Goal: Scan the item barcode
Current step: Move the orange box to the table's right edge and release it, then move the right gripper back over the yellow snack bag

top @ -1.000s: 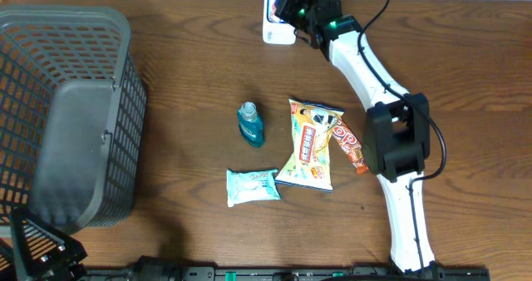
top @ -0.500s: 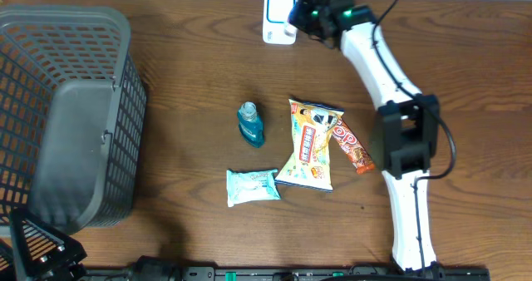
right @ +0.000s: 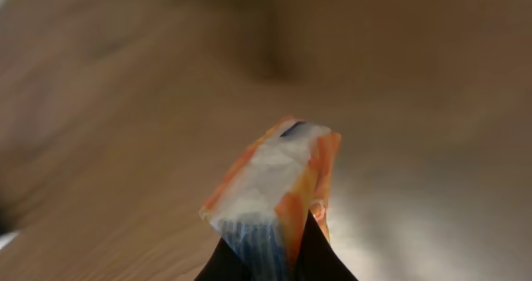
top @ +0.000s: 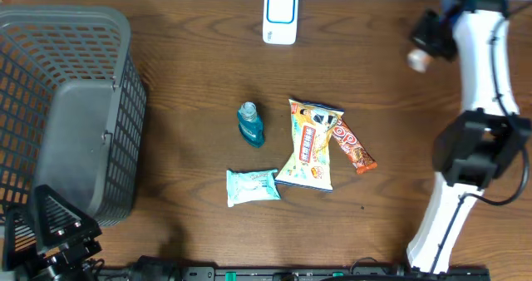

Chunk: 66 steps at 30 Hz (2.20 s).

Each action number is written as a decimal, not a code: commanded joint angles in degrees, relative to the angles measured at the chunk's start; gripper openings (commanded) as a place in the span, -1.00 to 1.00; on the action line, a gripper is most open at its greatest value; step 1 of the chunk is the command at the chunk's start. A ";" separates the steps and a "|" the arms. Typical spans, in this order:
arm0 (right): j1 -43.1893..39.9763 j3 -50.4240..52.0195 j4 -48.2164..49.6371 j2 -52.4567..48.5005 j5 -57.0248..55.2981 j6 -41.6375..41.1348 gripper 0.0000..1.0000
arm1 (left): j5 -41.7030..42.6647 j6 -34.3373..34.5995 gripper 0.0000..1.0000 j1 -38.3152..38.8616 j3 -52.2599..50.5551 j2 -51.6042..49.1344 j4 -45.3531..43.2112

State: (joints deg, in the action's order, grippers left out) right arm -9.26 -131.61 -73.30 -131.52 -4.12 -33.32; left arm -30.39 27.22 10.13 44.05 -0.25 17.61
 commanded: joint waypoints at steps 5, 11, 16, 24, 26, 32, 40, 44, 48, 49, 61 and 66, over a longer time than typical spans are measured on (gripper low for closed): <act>-9.27 1.14 -2.25 0.63 -25.68 5.03 -0.98 | -0.72 2.25 0.72 -0.20 0.04 0.09 0.09; -16.72 3.89 -0.85 0.63 -32.98 5.31 -0.98 | -0.72 2.25 0.72 -0.20 0.04 0.09 2.89; -22.40 9.46 4.57 0.63 -34.80 5.35 -0.98 | -0.72 2.23 0.72 -0.20 0.04 0.09 6.21; -29.99 20.13 17.90 0.61 -33.42 5.33 -0.97 | -0.72 2.25 0.72 -0.20 0.04 0.09 11.30; -31.56 22.23 19.98 0.61 -28.70 5.33 -0.94 | -0.70 2.25 0.72 -0.20 0.04 0.09 11.58; -33.35 25.22 21.40 0.61 -20.59 5.35 -0.42 | -0.44 2.25 0.72 -0.20 0.02 0.09 12.37; -32.46 21.33 14.60 1.18 -17.92 8.98 0.72 | 6.54 2.21 0.72 -0.20 0.02 0.09 12.17; -32.33 16.20 9.31 2.99 -11.65 8.98 0.99 | 10.16 0.39 0.72 -0.20 0.02 0.09 12.11; -32.30 10.84 5.05 6.54 -4.46 8.92 0.98 | 15.04 -2.69 0.72 -0.20 0.04 0.09 11.47; -32.30 9.99 4.50 7.91 -2.93 8.48 0.99 | 16.37 -3.72 0.72 -0.20 0.04 0.09 11.41; -26.88 9.31 0.72 27.91 5.92 0.33 0.98 | 22.29 -4.66 0.72 -0.20 -2.21 0.09 13.77; -19.37 9.31 -2.71 31.56 7.69 0.37 0.98 | 22.29 -4.66 0.72 -0.20 -5.03 0.09 15.37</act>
State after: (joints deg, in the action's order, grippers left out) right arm -33.32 -121.89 -74.06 -101.49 0.64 -31.86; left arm -9.13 23.70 10.13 40.93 -0.25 32.77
